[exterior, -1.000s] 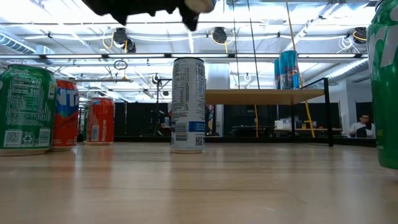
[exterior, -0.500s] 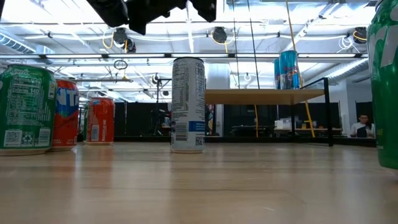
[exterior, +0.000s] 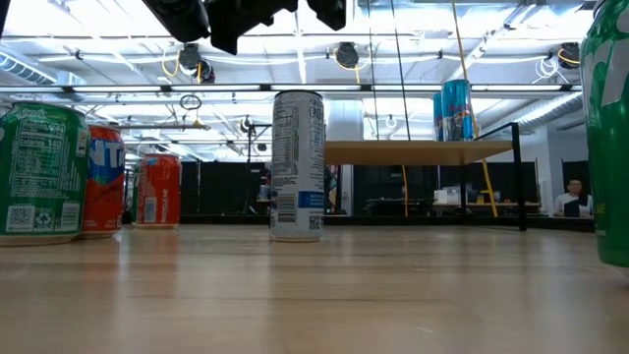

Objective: Place canned beverage on shelf
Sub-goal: Put the blue soda can on the shelf aligned with the other blue soda can

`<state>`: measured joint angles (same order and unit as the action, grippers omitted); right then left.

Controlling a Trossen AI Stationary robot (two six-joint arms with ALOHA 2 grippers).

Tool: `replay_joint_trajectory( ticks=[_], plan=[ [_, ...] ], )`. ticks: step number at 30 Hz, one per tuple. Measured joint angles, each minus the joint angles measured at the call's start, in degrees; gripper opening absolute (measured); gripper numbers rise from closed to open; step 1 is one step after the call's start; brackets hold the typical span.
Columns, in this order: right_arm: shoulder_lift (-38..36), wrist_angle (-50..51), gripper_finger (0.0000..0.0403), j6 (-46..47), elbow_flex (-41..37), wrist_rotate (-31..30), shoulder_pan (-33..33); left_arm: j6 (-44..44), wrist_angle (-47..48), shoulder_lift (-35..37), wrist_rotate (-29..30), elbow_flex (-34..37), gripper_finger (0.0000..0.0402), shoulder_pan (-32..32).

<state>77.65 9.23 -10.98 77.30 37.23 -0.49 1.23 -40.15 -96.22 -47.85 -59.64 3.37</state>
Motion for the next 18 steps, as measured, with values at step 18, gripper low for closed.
replay_joint_trajectory(
  ticks=[18],
  plan=[
    [3.3,-0.9,0.0229,-0.8,0.0,3.6,-0.6,0.8,0.1,-1.5,0.1,0.0,0.0226,0.0]
  ],
)
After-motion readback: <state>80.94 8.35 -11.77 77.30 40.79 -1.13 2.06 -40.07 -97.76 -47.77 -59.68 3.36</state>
